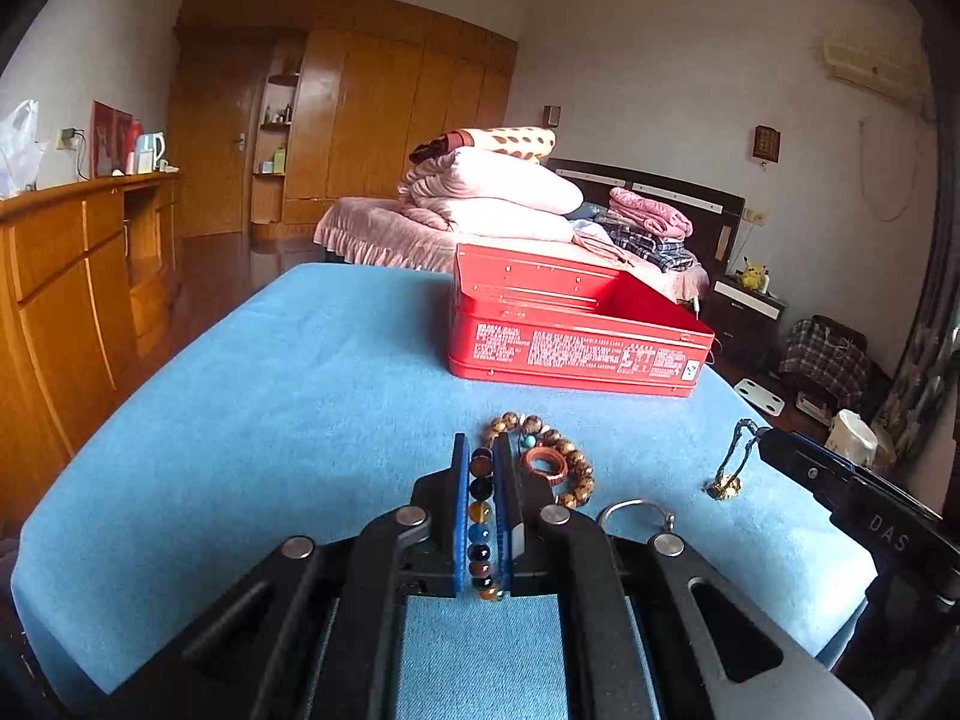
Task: Organize jewelry
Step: 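Carry the bracelet and the watch over the red tin with both tools, then open both tools to drop the pieces into the tin and withdraw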
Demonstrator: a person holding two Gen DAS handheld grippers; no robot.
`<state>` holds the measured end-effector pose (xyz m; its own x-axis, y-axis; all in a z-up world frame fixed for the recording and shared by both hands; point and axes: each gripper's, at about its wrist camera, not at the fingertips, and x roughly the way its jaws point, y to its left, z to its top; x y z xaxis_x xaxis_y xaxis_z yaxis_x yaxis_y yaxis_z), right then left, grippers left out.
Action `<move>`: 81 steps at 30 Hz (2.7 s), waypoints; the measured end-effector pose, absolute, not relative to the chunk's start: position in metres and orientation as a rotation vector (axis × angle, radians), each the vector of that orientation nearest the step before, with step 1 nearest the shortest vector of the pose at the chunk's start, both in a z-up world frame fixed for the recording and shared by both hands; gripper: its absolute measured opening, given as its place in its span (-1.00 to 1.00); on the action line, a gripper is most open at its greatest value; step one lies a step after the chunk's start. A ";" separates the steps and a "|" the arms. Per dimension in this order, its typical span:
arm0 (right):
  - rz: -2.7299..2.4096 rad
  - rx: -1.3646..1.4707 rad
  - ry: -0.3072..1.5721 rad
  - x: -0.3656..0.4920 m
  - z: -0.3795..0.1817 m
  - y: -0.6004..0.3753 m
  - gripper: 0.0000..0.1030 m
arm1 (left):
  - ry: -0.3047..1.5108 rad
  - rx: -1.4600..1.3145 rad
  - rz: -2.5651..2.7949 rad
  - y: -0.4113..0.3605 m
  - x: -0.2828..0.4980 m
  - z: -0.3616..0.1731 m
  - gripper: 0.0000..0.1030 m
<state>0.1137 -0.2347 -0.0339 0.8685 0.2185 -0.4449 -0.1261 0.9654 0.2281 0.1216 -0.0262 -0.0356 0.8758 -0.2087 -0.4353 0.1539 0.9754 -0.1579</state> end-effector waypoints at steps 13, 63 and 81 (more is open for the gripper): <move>0.196 0.196 0.457 0.151 -0.004 -0.237 -0.41 | 0.416 -0.131 -0.209 -0.037 0.162 0.000 -0.85; 0.057 0.163 0.541 0.280 -0.006 -0.254 -0.35 | 0.499 -0.082 -0.165 -0.068 0.295 0.001 -0.21; 0.095 0.168 0.589 0.197 -0.034 -0.235 -0.35 | 0.538 -0.057 -0.143 -0.040 0.210 -0.025 -0.12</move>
